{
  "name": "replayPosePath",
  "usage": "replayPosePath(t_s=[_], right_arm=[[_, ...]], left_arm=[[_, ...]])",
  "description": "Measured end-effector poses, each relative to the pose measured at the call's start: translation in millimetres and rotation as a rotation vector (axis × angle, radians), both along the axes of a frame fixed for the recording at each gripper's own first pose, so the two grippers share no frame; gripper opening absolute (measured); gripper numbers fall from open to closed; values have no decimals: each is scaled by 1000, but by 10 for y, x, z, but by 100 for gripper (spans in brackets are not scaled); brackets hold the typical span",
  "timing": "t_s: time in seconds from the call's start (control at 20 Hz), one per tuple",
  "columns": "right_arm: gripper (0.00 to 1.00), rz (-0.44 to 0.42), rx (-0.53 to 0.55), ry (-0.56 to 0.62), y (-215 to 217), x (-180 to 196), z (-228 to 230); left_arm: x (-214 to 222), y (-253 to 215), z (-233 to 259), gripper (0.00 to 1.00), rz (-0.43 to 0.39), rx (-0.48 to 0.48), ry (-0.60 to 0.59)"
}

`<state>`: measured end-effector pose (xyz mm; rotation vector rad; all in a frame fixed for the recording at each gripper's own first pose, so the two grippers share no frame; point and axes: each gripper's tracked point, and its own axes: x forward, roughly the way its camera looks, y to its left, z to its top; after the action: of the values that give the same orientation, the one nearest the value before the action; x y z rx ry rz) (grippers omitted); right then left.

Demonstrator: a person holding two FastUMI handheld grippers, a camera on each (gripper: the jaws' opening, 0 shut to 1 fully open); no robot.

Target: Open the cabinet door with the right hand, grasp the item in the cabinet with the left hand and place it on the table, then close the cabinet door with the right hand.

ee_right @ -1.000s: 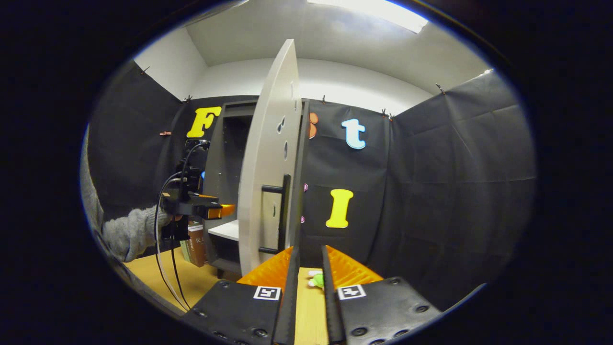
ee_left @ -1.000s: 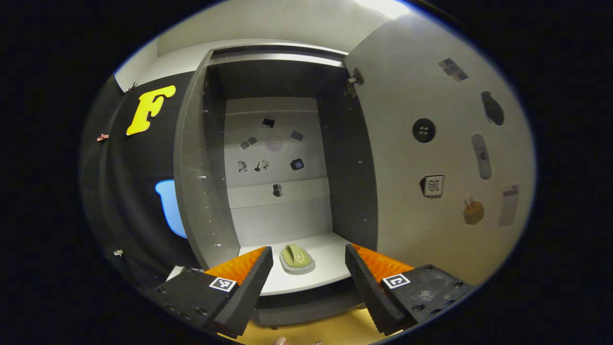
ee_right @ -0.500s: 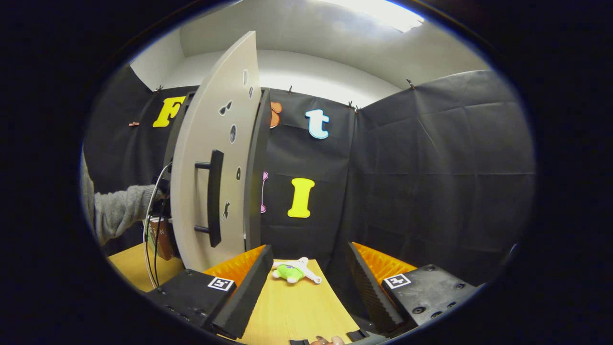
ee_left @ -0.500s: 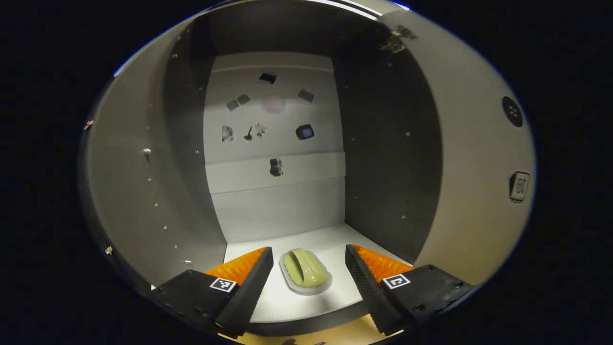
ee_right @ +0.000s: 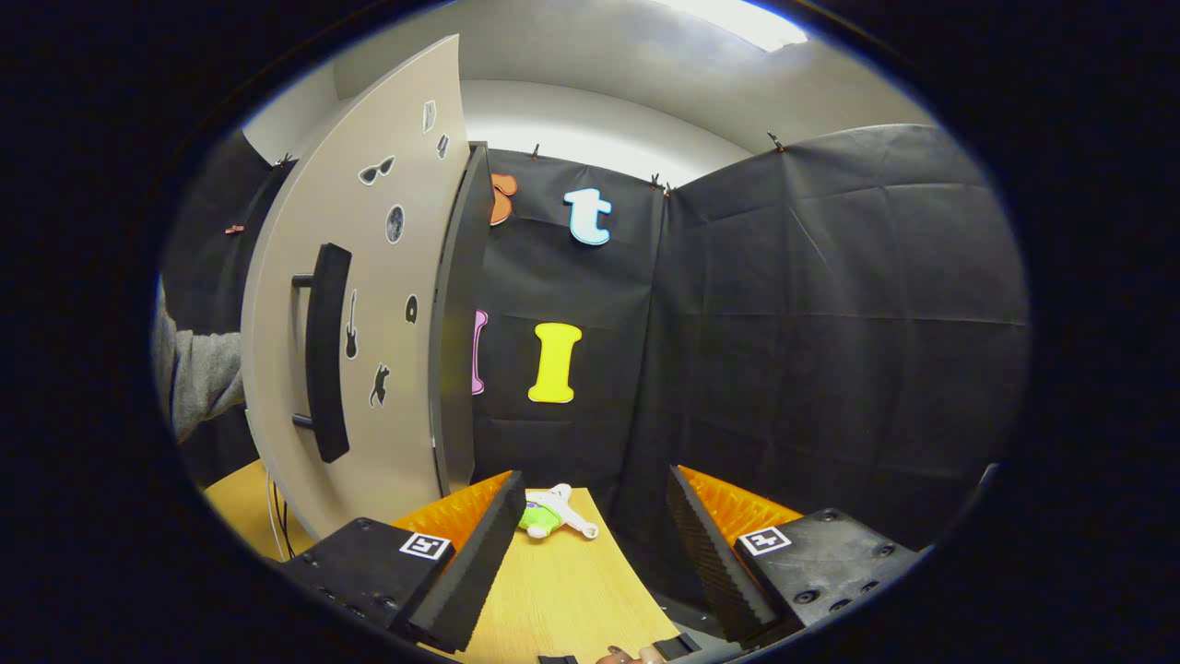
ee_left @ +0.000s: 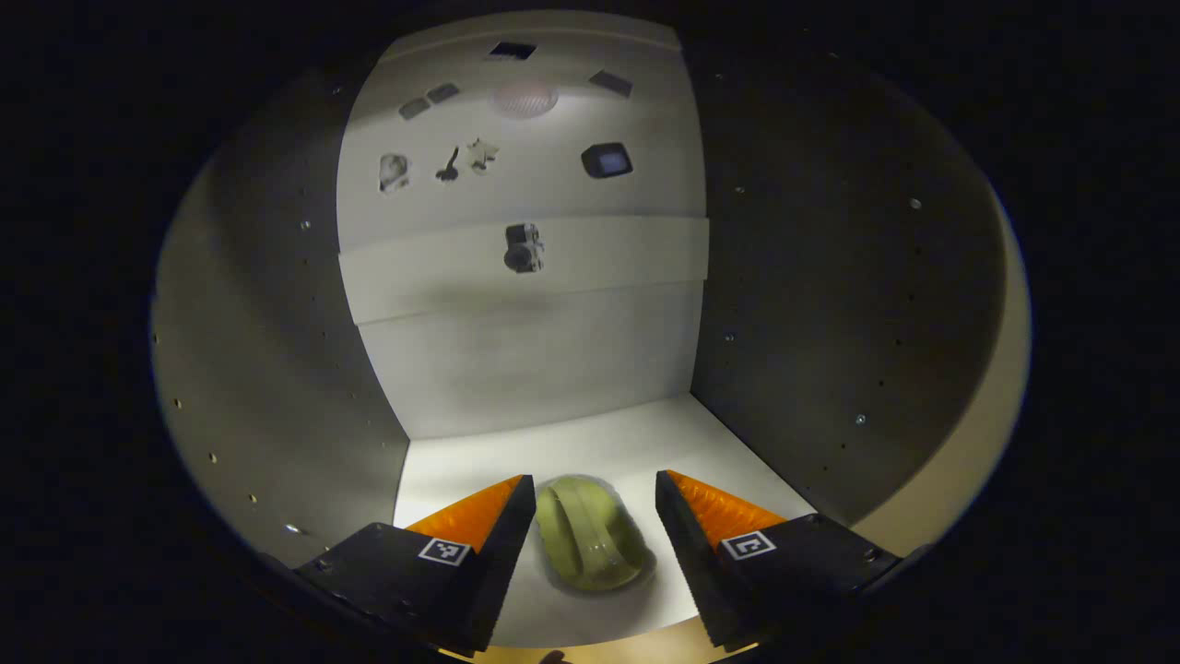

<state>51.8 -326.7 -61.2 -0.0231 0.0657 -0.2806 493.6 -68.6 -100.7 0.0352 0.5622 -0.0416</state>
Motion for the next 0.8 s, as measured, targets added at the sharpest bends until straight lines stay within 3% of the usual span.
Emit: replayPosePath(t_s=[0.2,0.25,0.3,0.35,0.5,0.7,0.8], right_arm=[[97,-24,15,27,-149,26,-120],[94,-27,18,27,-168,33,-130],[97,-28,19,28,-184,42,-139],[97,-27,20,29,-193,43,-154],[97,-22,18,26,-209,53,-148],[98,-11,24,24,-190,33,-147],[98,-1,20,19,-147,29,-126]], left_arm=[[28,40,-205,72,41,44,73],[17,29,-269,64,52,32,94],[8,34,-333,55,66,27,117],[-14,34,-398,39,72,19,141],[-10,49,-422,26,91,10,146],[-86,102,-397,22,115,19,157],[-169,74,-328,22,112,-20,150]])
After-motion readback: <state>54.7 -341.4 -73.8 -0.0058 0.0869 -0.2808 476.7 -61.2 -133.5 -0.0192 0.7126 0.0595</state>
